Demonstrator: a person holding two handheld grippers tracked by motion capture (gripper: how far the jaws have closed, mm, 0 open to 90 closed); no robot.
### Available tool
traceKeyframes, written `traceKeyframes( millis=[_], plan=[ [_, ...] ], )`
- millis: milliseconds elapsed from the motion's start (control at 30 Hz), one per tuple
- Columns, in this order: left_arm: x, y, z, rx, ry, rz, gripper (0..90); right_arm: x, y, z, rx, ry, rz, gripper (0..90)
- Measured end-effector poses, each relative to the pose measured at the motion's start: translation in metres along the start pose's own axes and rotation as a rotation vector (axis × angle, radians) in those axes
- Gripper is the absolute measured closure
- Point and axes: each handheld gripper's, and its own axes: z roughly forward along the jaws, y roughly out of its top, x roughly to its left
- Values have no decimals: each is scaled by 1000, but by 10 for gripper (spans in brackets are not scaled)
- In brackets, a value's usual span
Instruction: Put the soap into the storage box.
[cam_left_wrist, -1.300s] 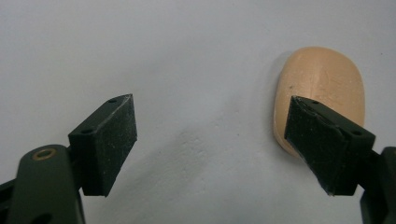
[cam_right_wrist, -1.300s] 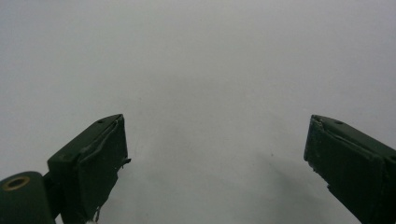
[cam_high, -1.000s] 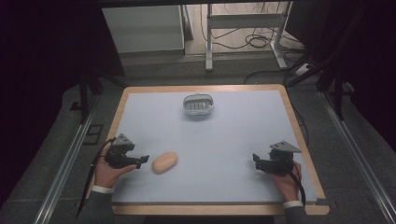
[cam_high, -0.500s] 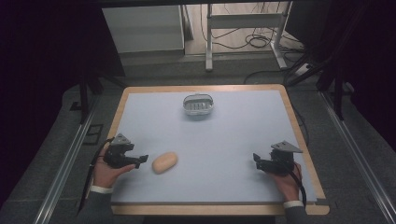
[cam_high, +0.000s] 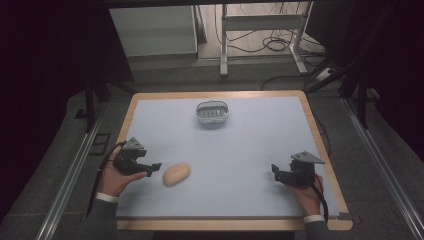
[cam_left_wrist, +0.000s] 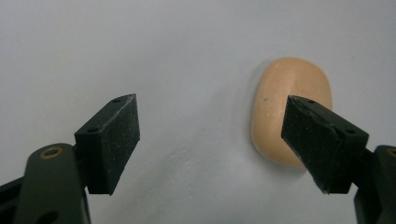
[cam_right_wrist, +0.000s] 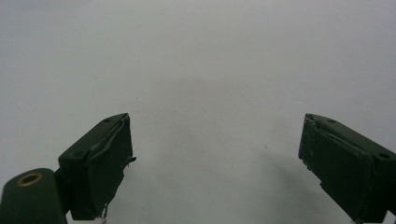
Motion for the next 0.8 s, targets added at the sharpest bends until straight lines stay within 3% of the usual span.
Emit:
traceKeyframes(
  millis=[200,800],
  plan=[
    [-6,13,-2,0,-20,36,199,0,0,0,-6,0,-2,101],
    [-22,33,4,47,-41,110,200,0,0,0,-4,1,-1,102]
  ],
)
